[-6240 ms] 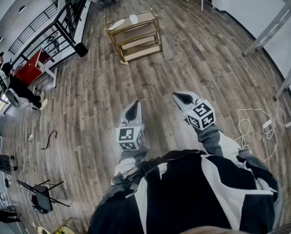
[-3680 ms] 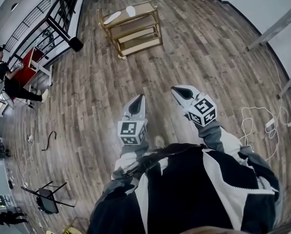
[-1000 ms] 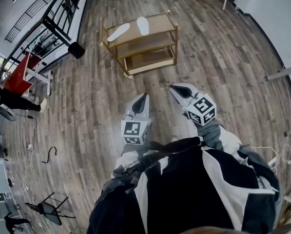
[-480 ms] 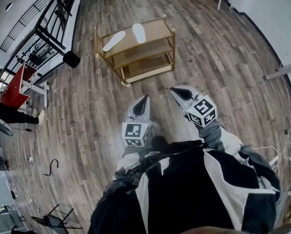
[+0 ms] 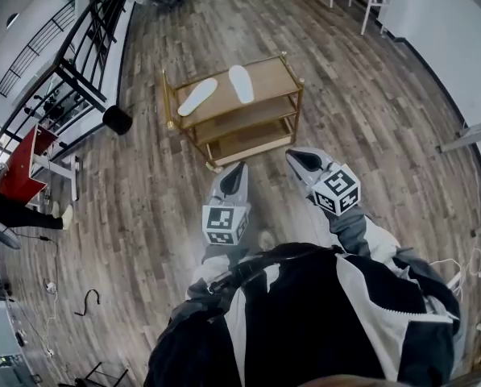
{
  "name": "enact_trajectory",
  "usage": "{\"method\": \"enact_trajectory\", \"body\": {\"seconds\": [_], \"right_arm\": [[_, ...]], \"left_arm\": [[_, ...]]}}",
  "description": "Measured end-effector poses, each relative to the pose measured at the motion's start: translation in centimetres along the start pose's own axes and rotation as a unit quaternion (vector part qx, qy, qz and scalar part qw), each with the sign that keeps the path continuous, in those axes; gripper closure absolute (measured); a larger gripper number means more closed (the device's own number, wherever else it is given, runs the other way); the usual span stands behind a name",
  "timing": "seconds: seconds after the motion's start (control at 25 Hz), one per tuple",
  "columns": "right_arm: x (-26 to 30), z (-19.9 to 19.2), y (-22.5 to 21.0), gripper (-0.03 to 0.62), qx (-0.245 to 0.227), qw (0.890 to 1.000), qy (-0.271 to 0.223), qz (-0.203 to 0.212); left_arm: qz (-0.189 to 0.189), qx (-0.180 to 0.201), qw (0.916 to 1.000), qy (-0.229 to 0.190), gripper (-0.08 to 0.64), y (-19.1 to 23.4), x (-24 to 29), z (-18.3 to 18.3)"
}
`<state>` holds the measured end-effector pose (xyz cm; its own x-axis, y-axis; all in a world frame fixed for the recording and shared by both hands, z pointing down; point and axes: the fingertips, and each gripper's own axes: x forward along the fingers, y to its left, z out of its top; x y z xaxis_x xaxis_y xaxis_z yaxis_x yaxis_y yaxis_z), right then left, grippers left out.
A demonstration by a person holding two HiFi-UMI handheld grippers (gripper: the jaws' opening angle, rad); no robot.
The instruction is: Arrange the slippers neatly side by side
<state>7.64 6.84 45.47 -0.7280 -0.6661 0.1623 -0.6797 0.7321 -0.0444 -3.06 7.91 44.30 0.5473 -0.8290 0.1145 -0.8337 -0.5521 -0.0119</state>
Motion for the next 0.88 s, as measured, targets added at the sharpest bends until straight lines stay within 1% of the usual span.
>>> {"method": "enact_trajectory", "body": {"seconds": [0.24, 0.48, 0.72, 0.88], "right_arm": [[6.6, 0.6, -1.1, 0.586, 0.001, 1.000, 0.006, -0.005], [10.9, 1.2, -3.0, 0.586, -0.001, 1.000, 0.008, -0.024], [14.2, 1.5, -5.1, 0.586, -0.002, 1.000, 0.015, -0.027], [16.1, 1.2, -7.2, 0.586, 0.009, 1.000, 0.025, -0.015]], "left_arm": [[-0.017, 0.000, 0.9999, 0.002, 0.546, 6.3, 3.1, -0.2], [-0.027, -0.003, 0.9996, -0.001, 0.546, 11.0, 5.7, -0.5], [-0.020, -0.007, 0.9998, 0.004, 0.546, 14.5, 7.9, -1.3], [-0.012, -0.016, 0.9996, 0.019, 0.546, 15.7, 10.1, -1.8]]}}
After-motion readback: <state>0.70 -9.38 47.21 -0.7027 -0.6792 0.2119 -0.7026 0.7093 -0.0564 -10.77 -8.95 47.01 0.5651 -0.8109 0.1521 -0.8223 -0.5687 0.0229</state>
